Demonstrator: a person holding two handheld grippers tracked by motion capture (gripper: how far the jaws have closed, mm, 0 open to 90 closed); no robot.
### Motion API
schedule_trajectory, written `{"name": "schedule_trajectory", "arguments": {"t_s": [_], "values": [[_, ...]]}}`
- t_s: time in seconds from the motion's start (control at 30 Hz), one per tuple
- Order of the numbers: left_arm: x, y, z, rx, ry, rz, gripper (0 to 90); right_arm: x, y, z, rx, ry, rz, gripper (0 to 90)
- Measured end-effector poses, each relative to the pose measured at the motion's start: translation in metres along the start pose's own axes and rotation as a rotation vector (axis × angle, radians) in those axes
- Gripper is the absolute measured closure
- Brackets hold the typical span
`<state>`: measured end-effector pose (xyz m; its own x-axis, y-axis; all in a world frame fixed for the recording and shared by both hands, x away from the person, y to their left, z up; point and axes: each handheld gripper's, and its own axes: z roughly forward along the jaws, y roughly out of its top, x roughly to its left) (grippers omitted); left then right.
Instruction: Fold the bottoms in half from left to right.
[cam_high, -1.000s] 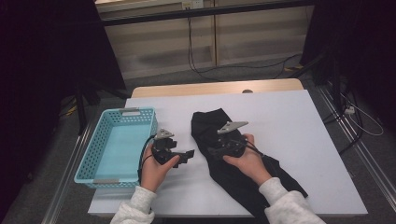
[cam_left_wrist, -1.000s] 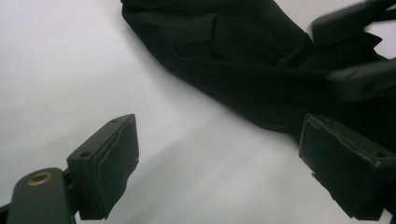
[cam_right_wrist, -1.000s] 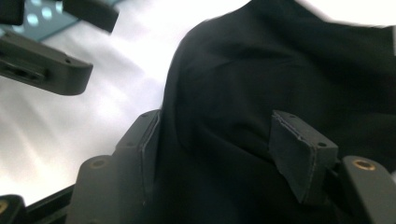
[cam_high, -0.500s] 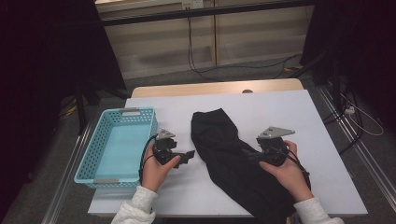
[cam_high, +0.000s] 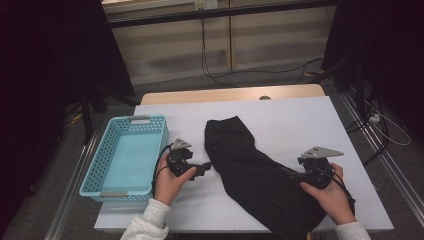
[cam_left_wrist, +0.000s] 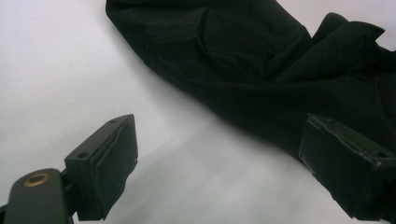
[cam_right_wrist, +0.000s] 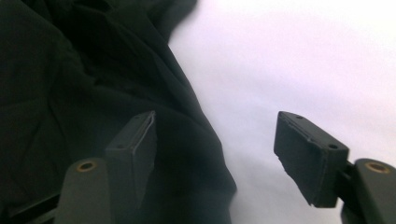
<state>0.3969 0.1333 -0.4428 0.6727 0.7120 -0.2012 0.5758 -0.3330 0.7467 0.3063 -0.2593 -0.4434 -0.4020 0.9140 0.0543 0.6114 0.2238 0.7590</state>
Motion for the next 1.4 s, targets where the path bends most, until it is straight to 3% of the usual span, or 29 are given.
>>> {"name": "schedule_trajectory", "arguments": {"t_s": [0.3,0.47,0.6,0.63,0.67,0.7,0.77,0.9,1.13,1.17,1.4], "values": [[0.001,0.004,0.002,-0.006,-0.003,0.003,11.8,-0.001,-0.016,-0.011,0.017,-0.004,0.007,33.8],[0.000,0.006,0.002,-0.006,-0.003,0.006,12.0,0.000,-0.024,-0.010,0.032,-0.004,0.036,37.9],[0.000,0.007,0.004,-0.008,-0.001,0.012,12.1,0.001,-0.028,-0.006,0.059,-0.009,0.024,43.5],[0.000,0.008,0.006,-0.010,-0.002,0.002,12.1,0.000,-0.028,-0.007,0.063,-0.004,0.026,50.9],[0.000,0.008,0.006,-0.010,-0.002,0.002,12.2,0.000,-0.028,-0.007,0.063,-0.004,0.026,50.9],[0.000,0.008,0.007,-0.008,-0.001,0.003,12.3,0.002,-0.027,-0.007,0.069,0.013,0.016,60.5],[0.000,0.008,0.008,-0.001,-0.011,-0.009,12.3,0.003,-0.027,-0.007,0.069,0.019,0.010,63.2],[-0.003,0.015,0.005,-0.016,-0.005,-0.002,12.2,0.007,-0.029,-0.005,0.048,0.042,0.025,84.2],[0.000,0.019,0.010,-0.020,0.020,-0.019,11.0,0.002,-0.028,-0.007,0.043,0.030,0.030,87.0],[0.002,0.020,0.012,-0.014,0.023,-0.022,10.9,-0.005,-0.029,-0.011,0.034,0.000,0.037,87.2],[0.005,0.029,0.023,-0.017,0.020,-0.049,12.5,-0.027,-0.033,-0.025,0.014,-0.031,0.082,87.2]]}}
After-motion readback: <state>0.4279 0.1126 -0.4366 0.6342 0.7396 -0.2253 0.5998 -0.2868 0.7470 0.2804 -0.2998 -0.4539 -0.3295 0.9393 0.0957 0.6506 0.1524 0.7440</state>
